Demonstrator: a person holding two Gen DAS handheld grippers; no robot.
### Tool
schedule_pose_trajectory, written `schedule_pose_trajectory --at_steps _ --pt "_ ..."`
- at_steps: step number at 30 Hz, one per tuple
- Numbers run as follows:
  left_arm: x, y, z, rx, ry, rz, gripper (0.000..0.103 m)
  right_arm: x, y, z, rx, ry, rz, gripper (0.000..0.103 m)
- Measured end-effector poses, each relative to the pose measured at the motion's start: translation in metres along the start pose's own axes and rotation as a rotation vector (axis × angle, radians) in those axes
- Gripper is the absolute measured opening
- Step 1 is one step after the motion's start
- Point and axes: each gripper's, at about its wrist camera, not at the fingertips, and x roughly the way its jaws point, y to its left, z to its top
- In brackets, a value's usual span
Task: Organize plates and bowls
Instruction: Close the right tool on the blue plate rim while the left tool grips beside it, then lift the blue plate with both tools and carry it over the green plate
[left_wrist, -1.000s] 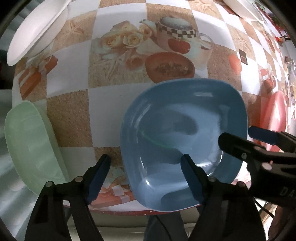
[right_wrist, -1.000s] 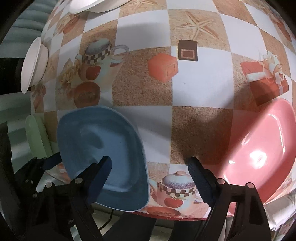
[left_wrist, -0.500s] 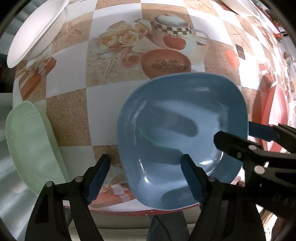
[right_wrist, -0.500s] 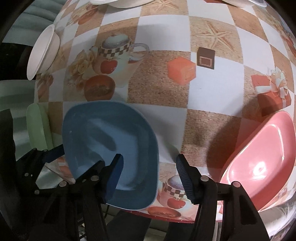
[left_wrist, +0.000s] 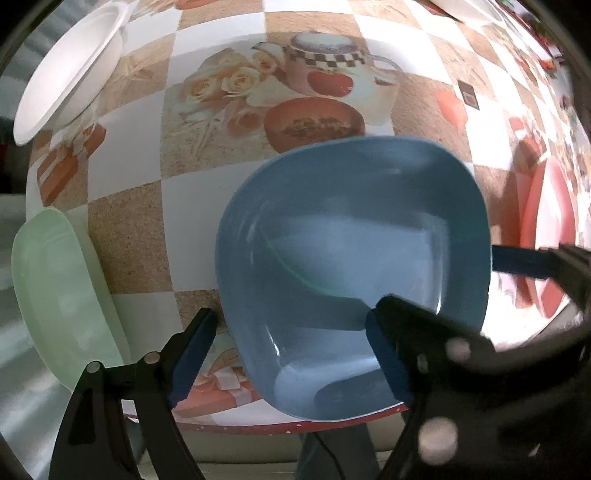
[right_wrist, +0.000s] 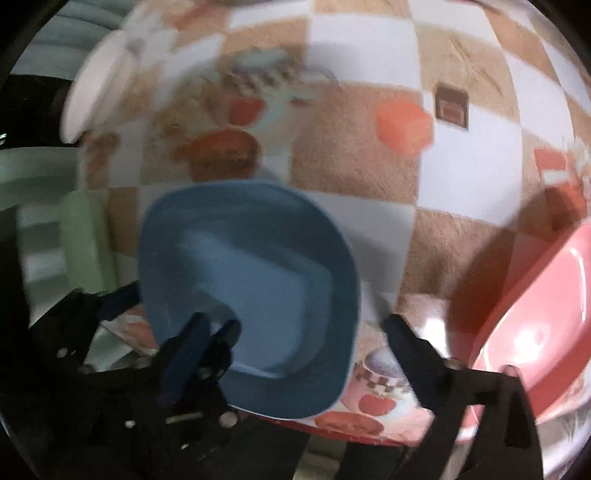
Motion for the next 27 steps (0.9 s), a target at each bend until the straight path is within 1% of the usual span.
schedule_pose_trajectory --at_steps 2,4,5,6,7,8,10,11,12,13,14,15,16,17,18,20,22,23,24,27 --pt "-0.001 -0.002 -0.003 0.009 -0.009 -0.001 0.087 0.002 0.005 0.000 -0.015 0.010 -0.008 0.103" --pt "-0.002 -0.001 -0.004 0.006 -0.009 -0.006 0.088 0.003 0.007 -0.002 -0.013 0.003 0.001 0.103" --pt "-0.002 -0.001 -0.004 0.006 -0.009 -0.006 0.088 0.003 0.008 -0.003 -0.008 -0.004 -0.009 0.101" --pt "-0.003 -0.001 -0.005 0.003 -0.008 -0.008 0.088 0.001 0.007 -0.006 -0.006 -0.008 -0.025 0.095" --pt "-0.002 0.001 -0.005 0.000 -0.006 -0.012 0.087 -0.001 0.003 -0.007 -0.011 -0.013 -0.044 0.087" --pt "-0.003 0.002 -0.005 -0.004 -0.006 -0.018 0.087 -0.003 0.007 -0.009 -0.031 -0.027 -0.074 0.082" --pt "-0.005 0.004 -0.004 -0.011 -0.008 -0.020 0.085 -0.006 0.012 -0.010 -0.060 -0.041 -0.079 0.061" --pt "-0.005 0.007 -0.005 -0.015 -0.012 -0.021 0.081 -0.006 0.015 -0.011 -0.072 -0.047 -0.077 0.055" --pt "-0.008 0.010 -0.005 -0.019 -0.021 -0.022 0.079 -0.007 0.014 -0.011 -0.073 -0.049 -0.071 0.044" --pt "-0.010 0.012 -0.005 -0.022 -0.033 -0.025 0.073 -0.011 0.007 -0.014 -0.070 -0.050 -0.058 0.031" --pt "-0.013 0.014 -0.006 -0.022 -0.044 -0.031 0.063 -0.011 0.006 -0.013 -0.059 -0.049 -0.042 0.027" --pt "-0.017 0.014 -0.006 -0.019 -0.053 -0.038 0.058 -0.011 0.005 -0.013 -0.049 -0.051 -0.033 0.027" --pt "-0.019 0.015 -0.006 -0.013 -0.057 -0.044 0.044 -0.014 0.006 -0.008 -0.045 -0.053 -0.029 0.027" --pt "-0.021 0.017 -0.005 -0.010 -0.056 -0.046 0.037 -0.013 0.008 -0.009 -0.049 -0.055 -0.032 0.027" --pt "-0.022 0.020 -0.005 -0.014 -0.051 -0.050 0.035 -0.013 0.009 -0.009 -0.051 -0.057 -0.035 0.027" --pt "-0.025 0.034 0.002 -0.039 -0.044 -0.068 0.018 -0.013 0.005 -0.010 -0.046 -0.058 -0.037 0.027" --pt "-0.024 0.052 0.003 -0.083 -0.035 -0.120 0.014 -0.013 0.003 -0.011 -0.037 -0.057 -0.031 0.027" --pt "-0.024 0.058 0.002 -0.108 -0.031 -0.145 0.013 -0.015 -0.006 -0.015 -0.034 -0.056 -0.028 0.027" --pt "-0.025 0.060 0.002 -0.114 -0.030 -0.149 0.013 -0.015 -0.005 -0.016 -0.035 -0.056 -0.025 0.027" --pt "-0.027 0.061 -0.003 -0.089 -0.037 -0.117 0.014 -0.015 -0.003 -0.021 -0.041 -0.057 -0.034 0.027"
